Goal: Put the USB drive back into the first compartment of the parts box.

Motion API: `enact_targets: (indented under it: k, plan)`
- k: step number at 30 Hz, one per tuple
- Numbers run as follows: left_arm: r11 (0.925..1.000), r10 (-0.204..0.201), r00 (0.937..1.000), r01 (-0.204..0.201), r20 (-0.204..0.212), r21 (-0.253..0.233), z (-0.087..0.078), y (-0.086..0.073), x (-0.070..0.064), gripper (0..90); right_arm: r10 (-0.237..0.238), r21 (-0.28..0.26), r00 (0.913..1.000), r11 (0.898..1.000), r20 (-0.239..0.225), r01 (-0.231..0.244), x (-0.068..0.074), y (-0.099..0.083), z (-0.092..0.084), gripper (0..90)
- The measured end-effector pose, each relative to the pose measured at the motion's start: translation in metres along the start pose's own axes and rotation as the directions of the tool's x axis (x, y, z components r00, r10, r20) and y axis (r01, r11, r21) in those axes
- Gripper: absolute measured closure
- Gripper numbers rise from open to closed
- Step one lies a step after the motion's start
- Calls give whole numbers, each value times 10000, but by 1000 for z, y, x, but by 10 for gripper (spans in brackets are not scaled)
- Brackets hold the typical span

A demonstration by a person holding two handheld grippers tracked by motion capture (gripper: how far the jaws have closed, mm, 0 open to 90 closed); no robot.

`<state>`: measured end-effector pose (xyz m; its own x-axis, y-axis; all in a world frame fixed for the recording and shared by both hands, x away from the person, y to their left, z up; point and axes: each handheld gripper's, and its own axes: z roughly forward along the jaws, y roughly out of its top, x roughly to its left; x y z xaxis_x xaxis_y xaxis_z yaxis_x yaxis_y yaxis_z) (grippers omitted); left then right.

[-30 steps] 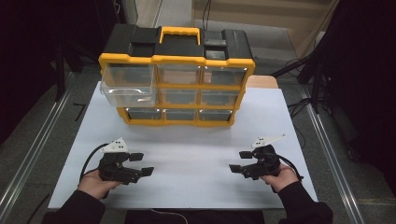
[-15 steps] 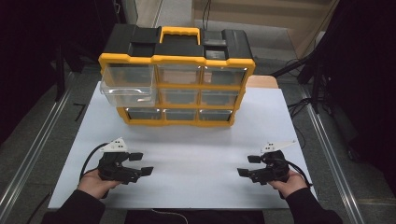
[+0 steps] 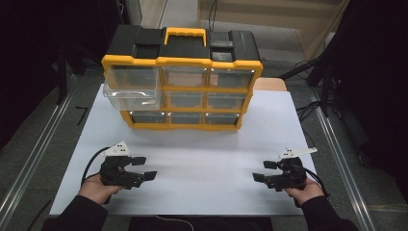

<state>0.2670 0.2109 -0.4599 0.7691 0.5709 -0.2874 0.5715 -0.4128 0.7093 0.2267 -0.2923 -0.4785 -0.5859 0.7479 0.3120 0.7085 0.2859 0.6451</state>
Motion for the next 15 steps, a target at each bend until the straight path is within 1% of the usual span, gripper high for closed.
enact_targets:
  k: [3,15]
  plan:
    - [10000,-20,10000,20,-4,2,0,0,0,267,61,-2,10000,10000,-12,-61,-1,0,0,234]
    - [10000,-10,10000,10,34,20,1,0,0,267,-115,92,9998,9999,-146,116,1,0,3,233]
